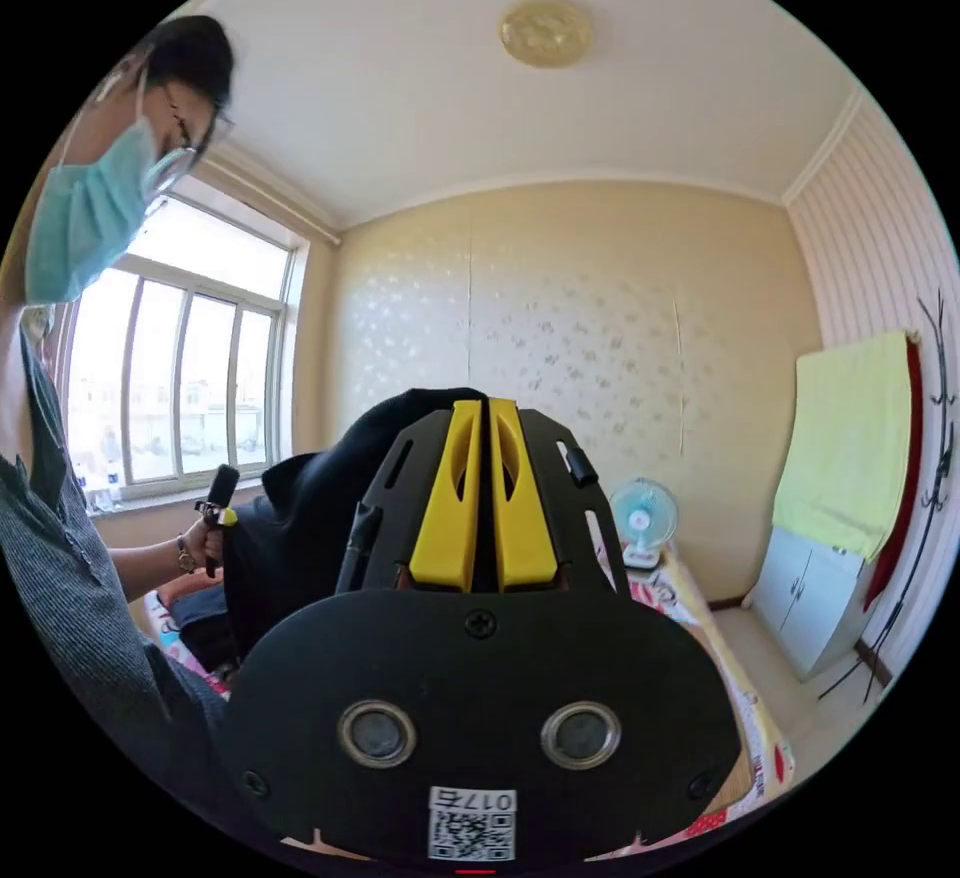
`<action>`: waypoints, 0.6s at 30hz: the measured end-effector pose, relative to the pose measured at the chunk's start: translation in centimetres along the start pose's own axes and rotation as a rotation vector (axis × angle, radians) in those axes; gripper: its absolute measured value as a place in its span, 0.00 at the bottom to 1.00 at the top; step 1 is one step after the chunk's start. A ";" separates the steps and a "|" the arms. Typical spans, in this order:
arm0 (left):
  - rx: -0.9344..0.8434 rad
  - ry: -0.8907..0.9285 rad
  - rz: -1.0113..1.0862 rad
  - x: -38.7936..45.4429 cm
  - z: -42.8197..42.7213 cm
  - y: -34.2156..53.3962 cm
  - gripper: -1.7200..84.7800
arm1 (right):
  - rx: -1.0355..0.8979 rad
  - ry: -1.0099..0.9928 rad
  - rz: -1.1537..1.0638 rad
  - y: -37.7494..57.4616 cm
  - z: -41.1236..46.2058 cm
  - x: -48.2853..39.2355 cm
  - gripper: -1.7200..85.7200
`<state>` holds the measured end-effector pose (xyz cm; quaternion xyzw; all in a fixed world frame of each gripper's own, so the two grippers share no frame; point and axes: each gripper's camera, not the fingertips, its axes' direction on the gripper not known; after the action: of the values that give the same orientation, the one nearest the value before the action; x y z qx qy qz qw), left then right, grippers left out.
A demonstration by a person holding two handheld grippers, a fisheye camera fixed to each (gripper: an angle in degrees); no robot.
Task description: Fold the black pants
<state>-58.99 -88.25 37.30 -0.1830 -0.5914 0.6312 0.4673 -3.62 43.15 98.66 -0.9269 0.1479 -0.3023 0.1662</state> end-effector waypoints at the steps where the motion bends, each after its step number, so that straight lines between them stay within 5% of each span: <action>1: 0.000 -0.024 0.058 0.8 0.2 -1.6 0.03 | 0.054 0.021 -0.029 -1.2 -0.9 -0.3 0.04; 5: 0.036 -0.140 0.104 1.0 -0.5 -7.4 0.03 | 0.160 0.168 -0.167 -3.6 -1.1 -0.9 0.04; 8: 0.015 -0.308 -0.050 -3.4 -1.4 -12.0 0.03 | 0.068 0.240 -0.247 -4.9 4.5 1.1 0.04; 14: -0.199 -0.764 -0.519 -22.0 -5.1 -14.8 0.09 | -0.636 0.080 -0.209 2.4 31.8 12.9 0.04; 16: -0.199 -1.015 -0.762 -29.3 -7.6 -11.0 0.12 | -1.075 0.107 -0.090 11.2 43.0 16.7 0.03; 18: -0.179 -1.109 -0.935 -32.5 -8.7 -6.5 0.14 | -1.259 0.091 -0.014 17.1 46.2 17.4 0.03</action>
<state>-33.59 -110.35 30.75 0.3977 -0.8068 0.3148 0.3031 35.01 31.30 65.51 -0.8343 0.2983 -0.1976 -0.4194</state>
